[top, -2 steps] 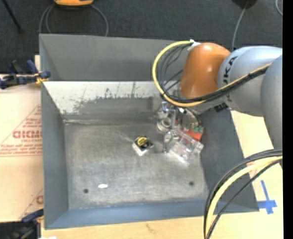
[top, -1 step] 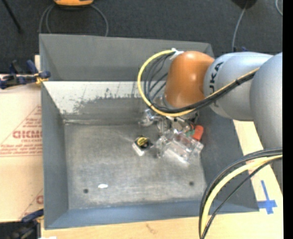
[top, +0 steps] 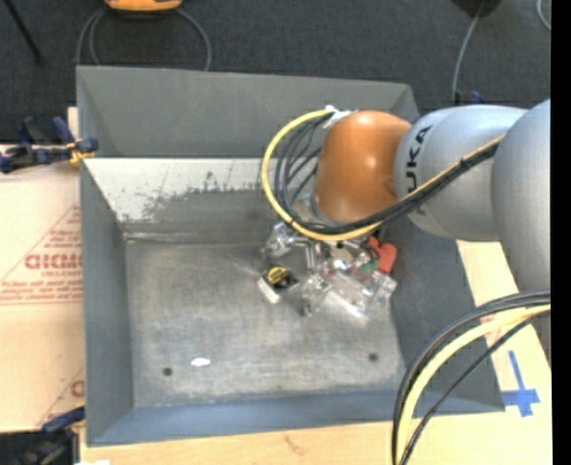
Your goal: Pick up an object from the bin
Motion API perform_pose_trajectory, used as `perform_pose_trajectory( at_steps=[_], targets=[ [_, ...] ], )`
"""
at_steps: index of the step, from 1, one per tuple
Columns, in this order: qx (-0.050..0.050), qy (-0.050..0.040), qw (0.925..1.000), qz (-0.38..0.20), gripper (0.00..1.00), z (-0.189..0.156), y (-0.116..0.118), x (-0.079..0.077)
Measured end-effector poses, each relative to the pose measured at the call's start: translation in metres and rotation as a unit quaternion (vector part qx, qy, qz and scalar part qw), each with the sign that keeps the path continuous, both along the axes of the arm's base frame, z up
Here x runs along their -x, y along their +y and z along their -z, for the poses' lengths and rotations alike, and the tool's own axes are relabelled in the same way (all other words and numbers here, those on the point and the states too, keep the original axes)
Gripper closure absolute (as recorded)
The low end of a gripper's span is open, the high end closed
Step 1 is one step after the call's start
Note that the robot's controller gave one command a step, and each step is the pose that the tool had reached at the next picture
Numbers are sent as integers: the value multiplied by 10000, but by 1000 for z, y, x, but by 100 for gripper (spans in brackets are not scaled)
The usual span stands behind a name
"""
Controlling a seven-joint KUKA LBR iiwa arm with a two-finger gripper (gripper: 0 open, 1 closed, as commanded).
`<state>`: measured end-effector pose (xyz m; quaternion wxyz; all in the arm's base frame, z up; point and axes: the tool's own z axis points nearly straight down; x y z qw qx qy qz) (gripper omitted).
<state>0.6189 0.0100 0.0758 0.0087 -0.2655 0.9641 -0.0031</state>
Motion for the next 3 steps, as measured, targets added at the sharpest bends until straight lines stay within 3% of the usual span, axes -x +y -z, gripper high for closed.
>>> perform_pose_trajectory(
  at_steps=[1,2,3],
  targets=[
    [-12,-16,10000,1,100,-2,1,-1],
    [2,24,9998,-180,100,-111,-14,-11],
    [1,24,10000,-92,100,-196,-24,-5]
  ],
)
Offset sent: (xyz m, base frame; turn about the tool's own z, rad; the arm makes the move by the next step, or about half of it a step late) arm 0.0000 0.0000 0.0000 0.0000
